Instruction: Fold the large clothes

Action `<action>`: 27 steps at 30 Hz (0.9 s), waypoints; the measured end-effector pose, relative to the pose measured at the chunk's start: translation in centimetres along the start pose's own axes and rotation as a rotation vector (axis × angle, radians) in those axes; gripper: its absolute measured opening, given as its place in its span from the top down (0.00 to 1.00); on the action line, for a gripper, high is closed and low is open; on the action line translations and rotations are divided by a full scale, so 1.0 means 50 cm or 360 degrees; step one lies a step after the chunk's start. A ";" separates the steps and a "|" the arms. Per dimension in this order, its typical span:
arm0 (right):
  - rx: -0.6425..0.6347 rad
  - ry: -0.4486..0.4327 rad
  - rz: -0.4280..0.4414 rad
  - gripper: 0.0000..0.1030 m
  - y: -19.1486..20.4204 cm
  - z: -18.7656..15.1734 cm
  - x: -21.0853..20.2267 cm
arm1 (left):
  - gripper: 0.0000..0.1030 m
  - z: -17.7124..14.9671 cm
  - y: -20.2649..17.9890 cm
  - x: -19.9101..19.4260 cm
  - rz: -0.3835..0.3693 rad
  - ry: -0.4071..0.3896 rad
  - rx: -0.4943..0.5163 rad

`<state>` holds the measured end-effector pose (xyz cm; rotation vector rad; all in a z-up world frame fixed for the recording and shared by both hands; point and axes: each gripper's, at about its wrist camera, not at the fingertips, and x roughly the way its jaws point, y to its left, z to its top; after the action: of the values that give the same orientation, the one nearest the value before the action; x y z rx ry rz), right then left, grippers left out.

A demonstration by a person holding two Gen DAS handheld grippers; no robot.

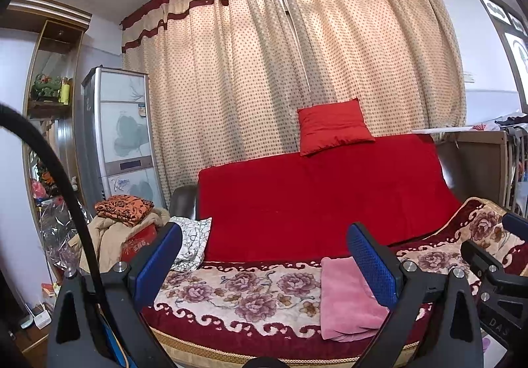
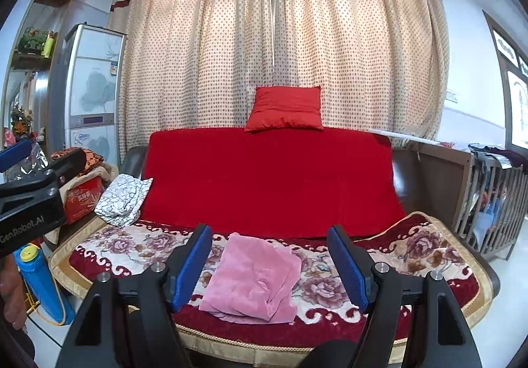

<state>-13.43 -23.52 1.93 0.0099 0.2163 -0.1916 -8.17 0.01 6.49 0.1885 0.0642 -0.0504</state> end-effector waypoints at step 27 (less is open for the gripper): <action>-0.0028 -0.0049 -0.0104 0.26 -0.016 0.012 -0.013 | 0.03 -0.006 -0.014 0.007 -0.0047 0.0034 0.0019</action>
<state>-14.06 -24.18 2.65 -0.0179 0.1879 -0.2550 -7.87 -0.64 6.02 0.2001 0.0878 -0.0783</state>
